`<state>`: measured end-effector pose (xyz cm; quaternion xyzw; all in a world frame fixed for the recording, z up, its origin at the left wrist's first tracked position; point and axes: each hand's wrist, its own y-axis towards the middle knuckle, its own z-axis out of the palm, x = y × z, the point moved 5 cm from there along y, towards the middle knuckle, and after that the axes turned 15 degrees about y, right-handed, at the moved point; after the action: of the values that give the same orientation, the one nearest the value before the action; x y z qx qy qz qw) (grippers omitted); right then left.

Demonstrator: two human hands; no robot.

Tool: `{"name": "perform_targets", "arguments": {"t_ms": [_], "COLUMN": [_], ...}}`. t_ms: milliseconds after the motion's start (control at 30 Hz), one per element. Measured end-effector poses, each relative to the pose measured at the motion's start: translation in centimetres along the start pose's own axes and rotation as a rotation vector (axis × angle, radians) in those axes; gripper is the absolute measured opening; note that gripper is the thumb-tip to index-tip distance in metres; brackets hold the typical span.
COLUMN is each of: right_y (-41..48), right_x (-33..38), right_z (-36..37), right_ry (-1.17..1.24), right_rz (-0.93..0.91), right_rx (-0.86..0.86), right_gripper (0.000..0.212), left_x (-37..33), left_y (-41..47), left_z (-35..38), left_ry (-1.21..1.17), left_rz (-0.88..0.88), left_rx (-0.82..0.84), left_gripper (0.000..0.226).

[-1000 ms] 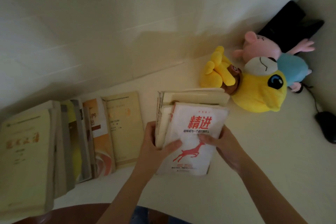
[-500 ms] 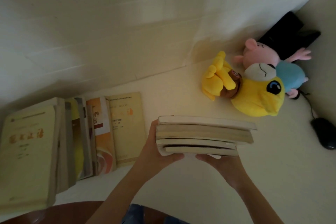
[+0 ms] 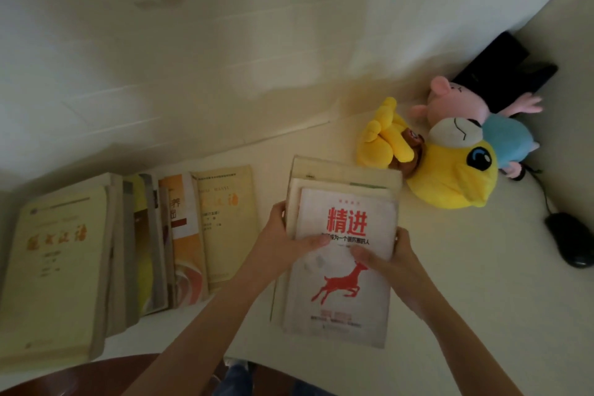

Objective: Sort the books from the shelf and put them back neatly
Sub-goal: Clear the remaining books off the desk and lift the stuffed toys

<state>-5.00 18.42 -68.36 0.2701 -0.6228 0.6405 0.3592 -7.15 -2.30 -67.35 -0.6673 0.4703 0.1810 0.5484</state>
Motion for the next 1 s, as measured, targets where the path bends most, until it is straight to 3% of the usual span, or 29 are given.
{"name": "perform_targets", "arguments": {"t_ms": [100, 200, 333, 467, 533, 767, 867, 1000], "right_y": [0.3, 0.7, 1.0, 0.2, -0.3, -0.4, 0.5, 1.7], "right_x": [-1.9, -4.3, -5.6, -3.6, -2.7, -3.2, -4.1, -4.9], "right_z": [0.0, -0.1, -0.8, -0.8, 0.1, 0.6, 0.0, -1.0], "right_ry": [-0.031, -0.069, -0.303, -0.604, -0.667, -0.555, -0.446, -0.348], "right_rz": [0.13, 0.203, 0.162, -0.016, -0.128, -0.152, -0.055, 0.042], "right_rx": [-0.013, 0.008, -0.105, -0.262, -0.295, -0.277, -0.284, -0.286], "right_gripper": [0.063, 0.068, 0.073, 0.083, 0.09, 0.08, 0.08, 0.073], "left_x": [2.2, 3.8, 4.5, 4.7, 3.7, 3.7, 3.9, 3.3], "left_y": [-0.2, -0.6, -0.3, -0.1, -0.8, -1.9, -1.3, -1.3], "left_z": [0.6, 1.2, 1.6, 2.2, 2.5, 3.3, 3.4, 3.8], "left_ry": [-0.016, -0.047, 0.033, 0.405, 0.574, 0.44, 0.317, 0.338], "left_rz": [-0.106, -0.161, -0.104, -0.098, -0.006, -0.037, -0.098, -0.123], "left_rx": [0.071, 0.092, 0.007, -0.105, -0.182, -0.222, -0.253, -0.252], "left_gripper": [0.061, 0.044, 0.018, 0.043, 0.057, 0.06, 0.054, 0.052]}}
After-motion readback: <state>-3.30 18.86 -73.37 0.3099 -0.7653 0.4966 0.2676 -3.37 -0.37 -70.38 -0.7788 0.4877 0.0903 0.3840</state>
